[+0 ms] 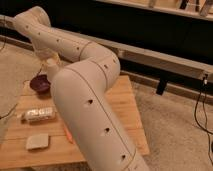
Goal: Place the ceramic cup over the eraser
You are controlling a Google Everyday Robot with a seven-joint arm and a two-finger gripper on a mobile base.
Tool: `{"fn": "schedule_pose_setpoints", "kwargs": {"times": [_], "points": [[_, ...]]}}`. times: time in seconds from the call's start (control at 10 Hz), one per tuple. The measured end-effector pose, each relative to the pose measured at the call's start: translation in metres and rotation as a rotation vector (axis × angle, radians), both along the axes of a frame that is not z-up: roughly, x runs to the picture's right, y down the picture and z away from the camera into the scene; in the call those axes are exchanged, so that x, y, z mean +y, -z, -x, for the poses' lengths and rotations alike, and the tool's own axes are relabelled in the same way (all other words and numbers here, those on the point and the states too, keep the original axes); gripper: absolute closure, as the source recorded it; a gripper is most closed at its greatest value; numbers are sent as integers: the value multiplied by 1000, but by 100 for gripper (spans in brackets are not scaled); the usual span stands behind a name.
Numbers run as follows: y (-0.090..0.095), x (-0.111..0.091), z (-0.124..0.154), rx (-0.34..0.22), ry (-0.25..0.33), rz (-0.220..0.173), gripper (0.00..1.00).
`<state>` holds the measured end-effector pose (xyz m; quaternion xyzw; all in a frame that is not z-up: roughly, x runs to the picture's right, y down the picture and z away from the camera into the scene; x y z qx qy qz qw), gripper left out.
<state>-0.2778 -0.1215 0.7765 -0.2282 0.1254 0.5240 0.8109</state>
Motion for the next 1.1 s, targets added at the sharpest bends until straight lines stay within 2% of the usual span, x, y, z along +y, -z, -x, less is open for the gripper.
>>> {"fn": "schedule_pose_setpoints", "kwargs": {"times": [0.4,0.8,1.1], "points": [[-14,14,2,-19,10,35,100],[-25,18,-1,-4,28,38,100],[-34,21,-3,0,22,50,100]]}}
